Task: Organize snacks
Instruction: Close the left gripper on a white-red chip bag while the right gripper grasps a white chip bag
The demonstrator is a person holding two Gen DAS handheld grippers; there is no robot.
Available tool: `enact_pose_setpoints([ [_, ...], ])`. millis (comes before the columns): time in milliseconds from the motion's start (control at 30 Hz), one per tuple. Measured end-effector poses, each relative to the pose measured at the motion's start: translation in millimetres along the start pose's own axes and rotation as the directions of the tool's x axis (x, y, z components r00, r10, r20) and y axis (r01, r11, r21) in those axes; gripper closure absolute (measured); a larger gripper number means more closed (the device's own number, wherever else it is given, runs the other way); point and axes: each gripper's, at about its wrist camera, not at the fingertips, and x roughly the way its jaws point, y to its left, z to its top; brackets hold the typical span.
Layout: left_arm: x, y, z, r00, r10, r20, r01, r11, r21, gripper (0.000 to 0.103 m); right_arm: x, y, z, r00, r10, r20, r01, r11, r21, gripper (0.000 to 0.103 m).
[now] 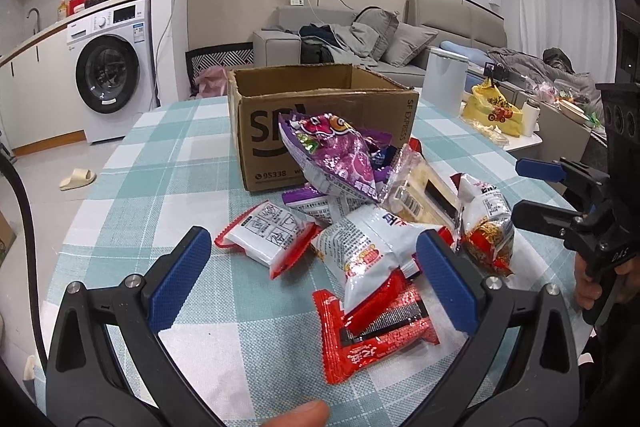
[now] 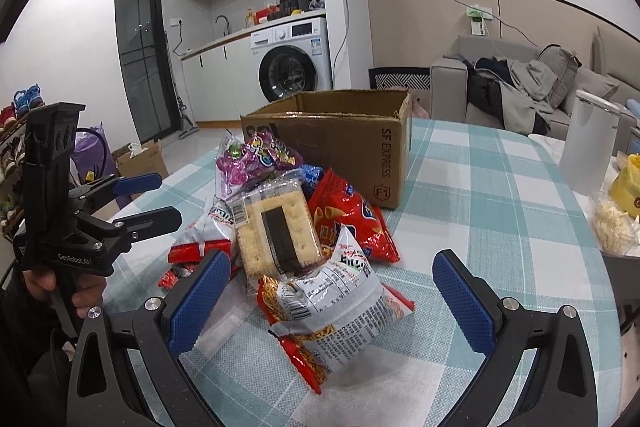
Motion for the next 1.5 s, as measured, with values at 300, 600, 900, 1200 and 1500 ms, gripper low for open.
enact_pose_setpoints([
  [300,9.3,-10.1,1.7,0.997,-0.044,-0.065,0.044,0.999,0.010,0.001,10.1,-3.6,-4.5,0.996,0.014,-0.085,-0.014,1.000,0.005,0.000],
  [600,31.2,-16.8,7.9,0.987,-0.082,-0.138,0.078,0.996,-0.029,0.001,22.7,-2.4,-9.4,0.985,0.014,-0.173,-0.016,1.000,-0.010,0.000],
  [900,50.9,-25.8,14.5,0.975,-0.103,-0.195,0.100,0.995,-0.026,0.001,40.8,-3.0,-10.9,0.975,0.012,-0.223,-0.013,1.000,-0.001,0.001],
  [1200,69.7,-12.8,17.8,0.954,-0.185,-0.237,0.156,0.978,-0.135,0.002,48.3,-1.7,-9.1,0.972,0.032,-0.231,-0.030,0.999,0.012,0.015],
  [1500,80.5,-11.0,18.2,0.929,-0.278,-0.246,0.240,0.956,-0.171,0.027,43.3,0.7,-11.6,0.972,0.039,-0.230,-0.039,0.999,0.003,0.024],
])
